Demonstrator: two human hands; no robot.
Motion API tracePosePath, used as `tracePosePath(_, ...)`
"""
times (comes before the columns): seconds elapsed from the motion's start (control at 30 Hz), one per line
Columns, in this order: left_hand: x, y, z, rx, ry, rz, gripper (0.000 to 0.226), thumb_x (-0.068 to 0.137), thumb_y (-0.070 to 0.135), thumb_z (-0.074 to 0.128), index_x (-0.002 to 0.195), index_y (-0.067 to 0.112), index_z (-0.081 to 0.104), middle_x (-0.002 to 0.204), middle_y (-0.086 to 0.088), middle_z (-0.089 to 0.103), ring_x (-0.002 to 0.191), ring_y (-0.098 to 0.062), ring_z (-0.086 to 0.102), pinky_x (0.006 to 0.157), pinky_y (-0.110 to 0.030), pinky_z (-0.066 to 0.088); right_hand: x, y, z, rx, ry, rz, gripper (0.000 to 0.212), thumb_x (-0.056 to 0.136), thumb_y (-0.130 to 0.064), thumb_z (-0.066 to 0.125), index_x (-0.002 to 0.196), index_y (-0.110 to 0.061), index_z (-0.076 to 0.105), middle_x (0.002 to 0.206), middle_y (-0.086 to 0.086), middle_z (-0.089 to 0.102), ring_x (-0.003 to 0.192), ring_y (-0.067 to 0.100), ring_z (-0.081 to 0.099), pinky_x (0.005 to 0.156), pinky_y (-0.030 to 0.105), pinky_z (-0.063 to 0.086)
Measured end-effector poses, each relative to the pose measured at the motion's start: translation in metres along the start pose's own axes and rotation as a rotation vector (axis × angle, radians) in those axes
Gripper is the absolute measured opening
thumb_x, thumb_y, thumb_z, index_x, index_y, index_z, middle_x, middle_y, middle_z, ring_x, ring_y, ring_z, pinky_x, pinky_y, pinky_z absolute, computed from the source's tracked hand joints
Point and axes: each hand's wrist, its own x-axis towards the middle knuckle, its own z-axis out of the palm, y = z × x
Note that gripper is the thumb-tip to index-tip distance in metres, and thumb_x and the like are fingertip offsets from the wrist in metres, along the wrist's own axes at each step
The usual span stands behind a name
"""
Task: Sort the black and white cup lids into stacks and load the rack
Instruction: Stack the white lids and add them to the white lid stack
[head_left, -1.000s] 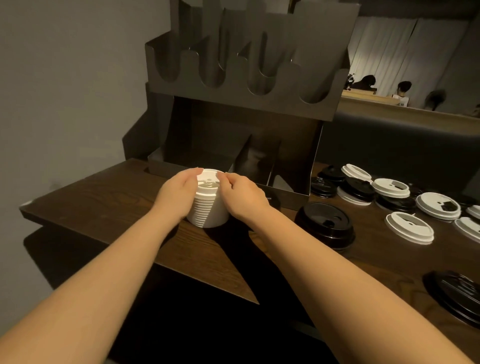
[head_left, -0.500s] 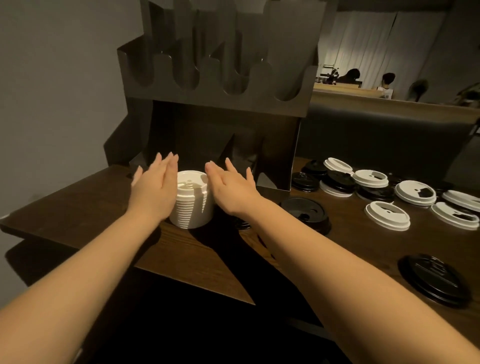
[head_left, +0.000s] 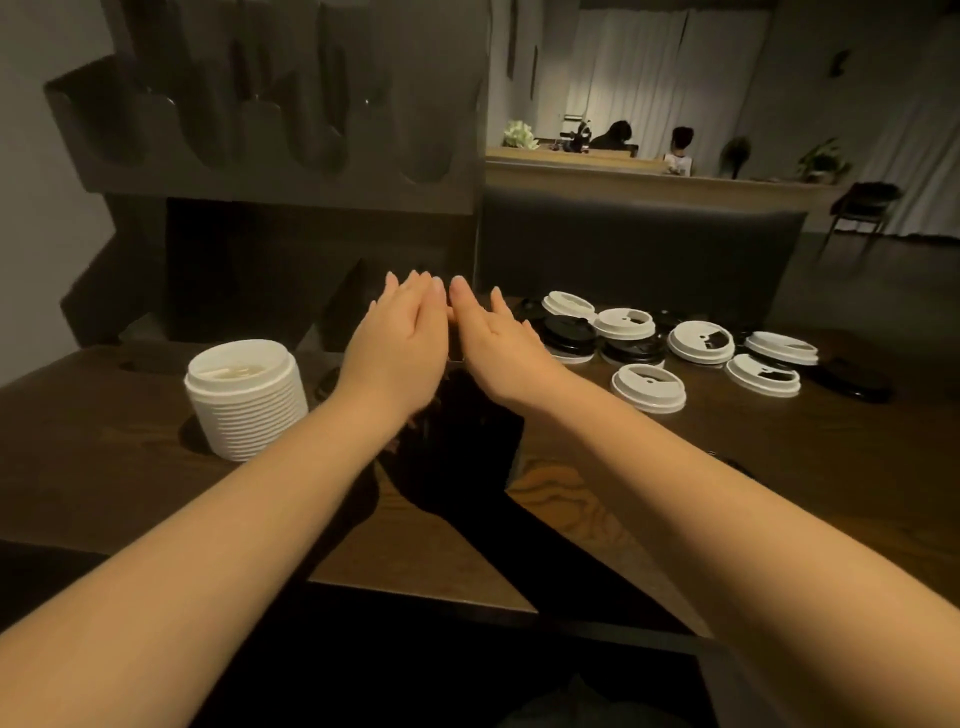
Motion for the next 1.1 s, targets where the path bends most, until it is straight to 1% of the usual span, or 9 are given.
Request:
tracePosePath(0.17, -0.010, 0.042, 0.046, -0.030, -0.096, 0.119, 0.048, 0.105, 0.031, 0.023, 0.150, 0.014, 0.028, 0.158, -0.001, 0.023, 0.148, -0.013, 0.010, 0.120, -0.032, 0.012, -0.025, 0.058, -0.024, 0.189, 0.058, 0.150, 0.052, 0.104, -0.040, 0.005, 0.152, -0.024, 0.013, 0.159, 0.000, 0.018, 0.148, 0.022, -0.006, 0.118, 0.052, 0.001)
tracePosePath(0.33, -0.027, 0.074, 0.097, -0.039, -0.256, 0.215, 0.046, 0.105, 0.030, 0.024, 0.147, 0.013, 0.033, 0.157, 0.000, 0.026, 0.146, -0.008, 0.009, 0.116, -0.026, 0.007, -0.056, 0.112, -0.037, 0.326, 0.133, 0.306, 0.056, 0.102, -0.047, 0.005, 0.151, -0.026, 0.022, 0.157, 0.002, 0.024, 0.148, 0.021, 0.003, 0.119, 0.047, 0.003)
tracePosePath(0.47, -0.028, 0.077, 0.139, -0.025, -0.397, 0.142, 0.050, 0.105, 0.034, 0.024, 0.150, 0.013, 0.029, 0.158, -0.002, 0.023, 0.148, -0.013, 0.009, 0.117, -0.028, 0.009, -0.076, 0.153, -0.045, 0.338, 0.162, 0.420, 0.060, 0.101, -0.048, 0.006, 0.148, -0.021, 0.032, 0.158, 0.010, 0.019, 0.148, 0.019, 0.000, 0.120, 0.046, 0.004)
tracePosePath(0.63, -0.031, 0.071, 0.177, -0.085, -0.600, 0.067, 0.052, 0.102, 0.045, 0.029, 0.145, 0.019, 0.040, 0.151, -0.005, 0.039, 0.139, -0.021, 0.033, 0.103, -0.026, 0.028, -0.094, 0.193, -0.047, 0.380, 0.191, 0.516, 0.068, 0.100, -0.052, 0.004, 0.143, -0.018, 0.043, 0.158, 0.010, 0.021, 0.148, 0.018, -0.001, 0.119, 0.044, 0.003)
tracePosePath(0.7, -0.031, 0.071, 0.187, -0.081, -0.710, 0.034, 0.067, 0.092, 0.057, 0.043, 0.148, 0.022, 0.034, 0.151, -0.002, 0.039, 0.135, -0.017, 0.038, 0.099, -0.024, 0.031, -0.100, 0.203, -0.048, 0.397, 0.192, 0.541, 0.067, 0.101, -0.051, 0.004, 0.143, -0.017, 0.043, 0.158, 0.012, 0.019, 0.148, 0.020, 0.001, 0.119, 0.044, 0.004)
tracePosePath(0.8, -0.033, 0.071, 0.196, 0.196, -0.909, 0.106, 0.118, 0.060, 0.074, 0.062, 0.153, 0.030, 0.004, 0.159, 0.002, 0.020, 0.146, -0.017, 0.017, 0.118, -0.036, 0.016, -0.103, 0.218, -0.046, 0.412, 0.213, 0.590, 0.070, 0.100, -0.053, 0.004, 0.143, -0.015, 0.044, 0.158, 0.014, 0.016, 0.148, 0.021, 0.002, 0.117, 0.044, 0.004)
tracePosePath(0.87, -0.035, 0.069, 0.201, 0.335, -0.885, 0.203, 0.123, 0.061, 0.070, 0.070, 0.153, 0.032, -0.002, 0.160, 0.003, 0.016, 0.148, -0.019, 0.007, 0.121, -0.044, 0.005, -0.102, 0.228, -0.044, 0.425, 0.236, 0.614, 0.072, 0.099, -0.054, 0.004, 0.140, -0.014, 0.047, 0.158, 0.013, 0.020, 0.148, 0.022, 0.005, 0.117, 0.044, 0.006)
tracePosePath(0.97, -0.031, 0.068, 0.207, 0.271, -0.748, 0.177, 0.124, 0.060, 0.064, 0.077, 0.154, 0.027, 0.004, 0.158, 0.004, 0.024, 0.146, -0.023, 0.018, 0.119, -0.042, 0.018, -0.104, 0.244, -0.038, 0.509, 0.333, 0.580, 0.069, 0.100, -0.053, 0.010, 0.133, -0.014, 0.055, 0.149, 0.010, 0.039, 0.144, 0.022, 0.024, 0.116, 0.041, 0.020)
tracePosePath(1.1, -0.022, 0.070, 0.218, 0.100, -0.556, 0.205, 0.128, 0.055, 0.051, 0.087, 0.153, 0.026, 0.009, 0.154, 0.004, 0.030, 0.141, -0.017, 0.030, 0.112, -0.033, 0.029, -0.113, 0.250, -0.031, 0.676, 0.411, 0.500, 0.054, 0.101, -0.049, 0.024, 0.120, -0.018, 0.063, 0.125, 0.002, 0.061, 0.118, 0.016, 0.053, 0.099, 0.031, 0.038)
